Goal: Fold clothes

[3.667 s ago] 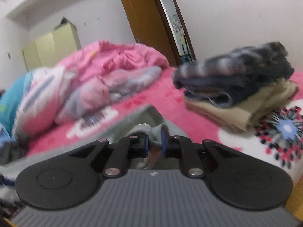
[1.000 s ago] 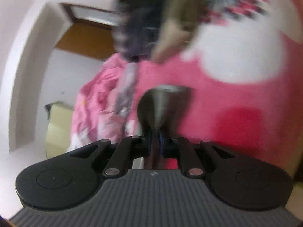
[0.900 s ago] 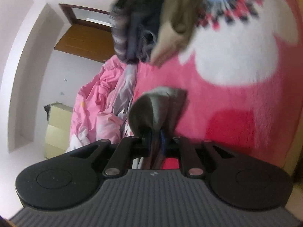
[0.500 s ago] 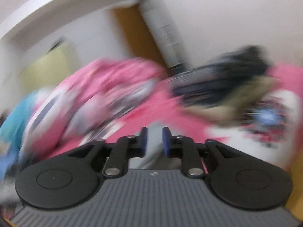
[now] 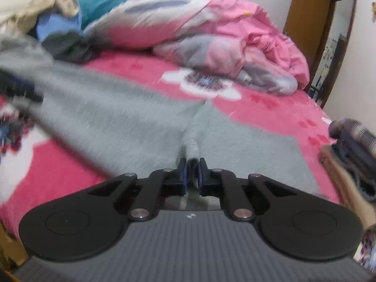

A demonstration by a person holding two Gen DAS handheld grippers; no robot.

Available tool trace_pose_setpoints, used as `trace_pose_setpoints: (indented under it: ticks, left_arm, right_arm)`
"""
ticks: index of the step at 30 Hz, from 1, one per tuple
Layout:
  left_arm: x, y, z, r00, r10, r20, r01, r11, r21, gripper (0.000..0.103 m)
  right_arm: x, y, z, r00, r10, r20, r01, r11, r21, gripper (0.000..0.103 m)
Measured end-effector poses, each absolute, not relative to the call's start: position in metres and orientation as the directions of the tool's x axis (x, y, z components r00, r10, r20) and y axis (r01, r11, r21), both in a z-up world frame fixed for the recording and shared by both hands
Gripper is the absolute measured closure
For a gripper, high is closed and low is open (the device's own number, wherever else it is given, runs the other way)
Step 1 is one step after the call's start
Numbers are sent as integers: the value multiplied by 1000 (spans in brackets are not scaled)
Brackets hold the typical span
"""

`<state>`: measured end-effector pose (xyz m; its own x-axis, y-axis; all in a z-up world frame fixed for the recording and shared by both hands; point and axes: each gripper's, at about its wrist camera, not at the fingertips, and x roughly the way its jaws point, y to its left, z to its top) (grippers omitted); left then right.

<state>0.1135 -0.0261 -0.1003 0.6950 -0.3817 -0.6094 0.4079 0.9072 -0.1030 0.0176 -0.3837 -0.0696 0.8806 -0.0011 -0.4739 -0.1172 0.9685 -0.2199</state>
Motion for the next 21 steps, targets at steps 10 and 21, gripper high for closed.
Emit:
trace_pose_setpoints:
  ticks: [10,21]
  left_arm:
    - [113,-27,-101,689,-379,-617,425,902,-80,16]
    - [114,-29,-100,688,-372,-623,429,901,-65,16]
  right_arm:
    - [143,-522,-60,809,-421,-409,300,896,-328,91]
    - [60,-516,-73,856,-362,-369,320,932,-172,77]
